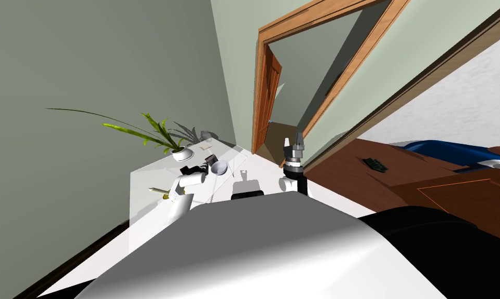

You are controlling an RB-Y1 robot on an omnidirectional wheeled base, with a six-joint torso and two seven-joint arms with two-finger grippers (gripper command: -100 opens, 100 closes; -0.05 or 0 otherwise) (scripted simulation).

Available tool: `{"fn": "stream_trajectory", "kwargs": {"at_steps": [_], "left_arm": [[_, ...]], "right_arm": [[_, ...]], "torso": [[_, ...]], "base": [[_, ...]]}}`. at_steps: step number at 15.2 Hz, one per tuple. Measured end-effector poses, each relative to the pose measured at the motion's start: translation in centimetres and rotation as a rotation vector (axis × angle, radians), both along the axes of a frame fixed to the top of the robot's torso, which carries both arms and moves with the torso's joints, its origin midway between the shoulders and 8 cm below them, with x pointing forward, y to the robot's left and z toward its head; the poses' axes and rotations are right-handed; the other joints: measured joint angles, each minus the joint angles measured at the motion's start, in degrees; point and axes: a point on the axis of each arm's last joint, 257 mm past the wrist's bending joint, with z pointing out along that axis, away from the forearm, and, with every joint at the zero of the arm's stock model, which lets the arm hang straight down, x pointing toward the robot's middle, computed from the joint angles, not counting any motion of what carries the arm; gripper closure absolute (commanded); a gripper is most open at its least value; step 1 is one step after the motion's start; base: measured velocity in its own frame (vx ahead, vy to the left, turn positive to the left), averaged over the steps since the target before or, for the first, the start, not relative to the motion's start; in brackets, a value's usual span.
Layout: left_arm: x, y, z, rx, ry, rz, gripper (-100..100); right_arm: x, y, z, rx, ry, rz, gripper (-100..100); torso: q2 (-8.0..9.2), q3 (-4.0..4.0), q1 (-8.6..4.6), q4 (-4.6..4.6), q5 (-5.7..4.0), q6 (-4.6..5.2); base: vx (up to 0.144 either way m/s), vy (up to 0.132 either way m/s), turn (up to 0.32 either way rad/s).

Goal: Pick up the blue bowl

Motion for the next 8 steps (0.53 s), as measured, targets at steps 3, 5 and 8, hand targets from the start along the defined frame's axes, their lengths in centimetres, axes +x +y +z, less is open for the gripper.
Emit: {"fn": "stream_trajectory", "kwargs": {"at_steps": [3, 5, 8], "left_arm": [[-0.6, -0.1, -1.2, -0.024, 0.056, 0.016, -100], [-1.1, -0.1, -2.0, -0.039, 0.092, 0.026, -100], [-1.9, -0.4, -3.2, -0.064, 0.148, 0.040, -100]], "right_arm": [[0.0, 0.0, 0.0, 0.000, 0.000, 0.000, 0], [0.0, 0.0, 0.0, 0.000, 0.000, 0.000, 0], [0.0, 0.0, 0.0, 0.000, 0.000, 0.000, 0]], "torso": [[-0.02, -0.01, 0.01, 0.00, 0.00, 0.00], [-0.01, -0.01, 0.02, 0.00, 0.01, 0.00], [-0.01, -0.01, 0.01, 0.00, 0.00, 0.00]], "base": [[0.024, -0.008, -0.025], [0.025, -0.007, -0.033], [0.023, -0.010, -0.028]]}}
